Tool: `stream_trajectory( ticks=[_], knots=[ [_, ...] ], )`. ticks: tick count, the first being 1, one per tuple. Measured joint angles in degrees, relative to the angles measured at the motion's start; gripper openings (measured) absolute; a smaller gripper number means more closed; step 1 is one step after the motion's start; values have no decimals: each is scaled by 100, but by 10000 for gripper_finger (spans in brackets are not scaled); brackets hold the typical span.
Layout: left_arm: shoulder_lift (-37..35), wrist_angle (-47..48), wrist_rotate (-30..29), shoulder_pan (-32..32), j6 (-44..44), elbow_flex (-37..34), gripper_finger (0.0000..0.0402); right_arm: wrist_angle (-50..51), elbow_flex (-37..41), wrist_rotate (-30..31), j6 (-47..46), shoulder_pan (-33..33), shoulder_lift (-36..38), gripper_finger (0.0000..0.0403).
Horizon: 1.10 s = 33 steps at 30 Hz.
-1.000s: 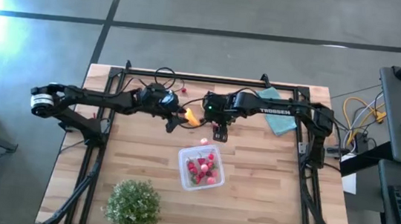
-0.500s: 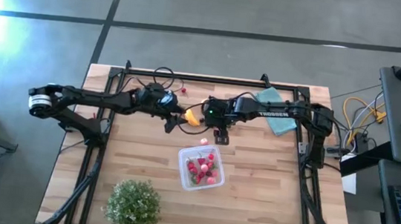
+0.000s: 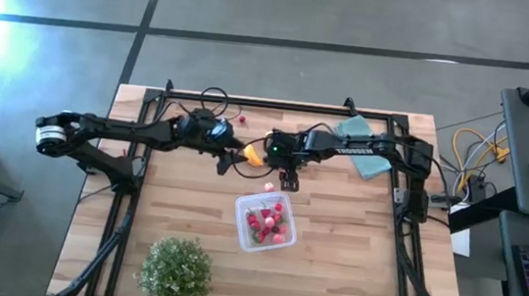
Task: Pick and placing Produce into tupperware
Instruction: Put the peach into the transparent bin
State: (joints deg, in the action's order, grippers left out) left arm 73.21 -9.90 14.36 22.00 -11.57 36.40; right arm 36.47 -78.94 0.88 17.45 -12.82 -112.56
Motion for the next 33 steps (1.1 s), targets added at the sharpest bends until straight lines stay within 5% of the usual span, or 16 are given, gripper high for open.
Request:
stream_trajectory(
  ticks=[9,16,33],
  knots=[
    [-9,10,-1,-2,-4,0,224,-3,2,770,-155,-100,-56,224],
    [-76,210,-1,-9,-4,0,224,-174,2,-180,-806,-499,-54,224],
    [-411,935,-484,-5,448,-23,224,-550,46,-438,-191,-707,-257,224]
  ],
)
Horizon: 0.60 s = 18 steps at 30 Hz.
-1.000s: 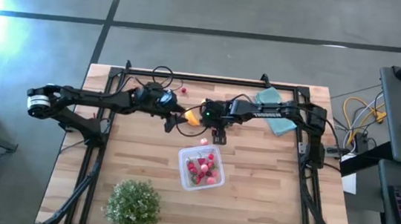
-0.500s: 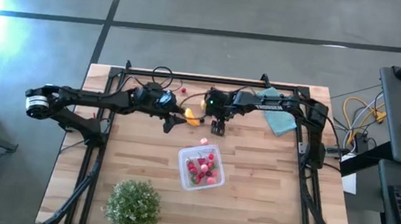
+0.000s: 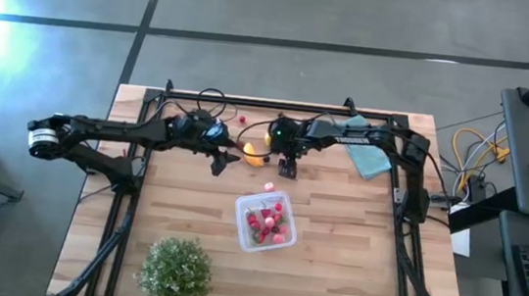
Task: Pick and placing Produce into tupperware
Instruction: Put the peach into the transparent bin
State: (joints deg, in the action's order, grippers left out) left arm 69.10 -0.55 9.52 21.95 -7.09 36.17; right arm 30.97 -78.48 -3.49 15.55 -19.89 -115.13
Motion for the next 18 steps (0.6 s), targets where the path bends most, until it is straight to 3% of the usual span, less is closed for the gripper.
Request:
stream_trajectory(
  ticks=[11,18],
  knots=[
    [9,1,-198,7,56,-1,224,-7,20,-119,-35,10,-26,221],
    [9,2,-406,7,59,-1,224,74,53,-169,-172,12,-26,183]
  ],
)
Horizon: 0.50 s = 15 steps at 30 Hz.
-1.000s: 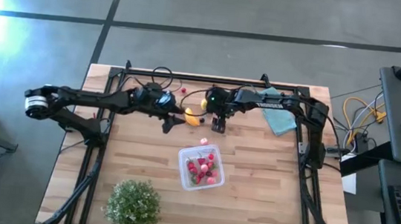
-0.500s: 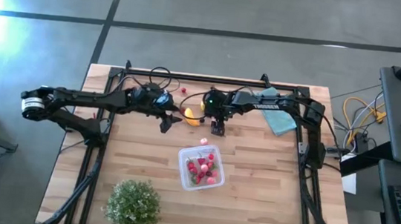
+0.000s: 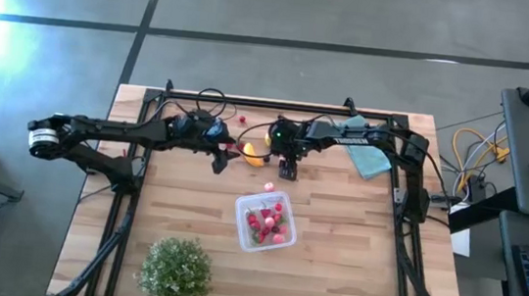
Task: Pick and placing Produce into tupperware
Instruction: Put the peach into the transparent bin
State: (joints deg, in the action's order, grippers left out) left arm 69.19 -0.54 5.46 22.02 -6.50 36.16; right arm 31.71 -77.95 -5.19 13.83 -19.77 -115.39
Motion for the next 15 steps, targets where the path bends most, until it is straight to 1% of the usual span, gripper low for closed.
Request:
stream_trajectory(
  ticks=[11,15],
  knots=[
    [0,0,-1,2,-2,0,224,-24,-13,-79,-481,6,9,118],
    [0,11,2,2,-3,0,224,38,-42,-80,-586,35,129,98]
  ],
)
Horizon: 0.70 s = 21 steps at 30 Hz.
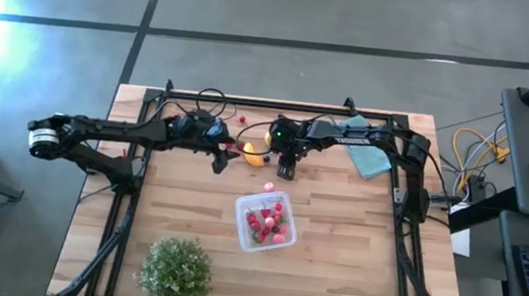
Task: Pick and placing Produce into tupperware
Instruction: Put the peach into the transparent bin
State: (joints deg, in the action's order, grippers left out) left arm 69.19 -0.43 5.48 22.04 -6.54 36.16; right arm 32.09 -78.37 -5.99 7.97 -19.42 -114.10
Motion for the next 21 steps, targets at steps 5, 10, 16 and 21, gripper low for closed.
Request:
stream_trajectory(
  ticks=[5,10,16,21],
  knots=[
    [-29,157,2,0,-3,0,224,258,-4,12,-99,78,321,80],
    [-26,351,2,0,-3,-7,224,489,-5,150,-349,339,732,77],
    [0,413,4,-2,-3,-7,224,660,-11,156,-953,1045,1055,81],
    [0,405,4,-4,96,-2,224,694,-11,202,-1575,1744,1089,81]
  ],
)
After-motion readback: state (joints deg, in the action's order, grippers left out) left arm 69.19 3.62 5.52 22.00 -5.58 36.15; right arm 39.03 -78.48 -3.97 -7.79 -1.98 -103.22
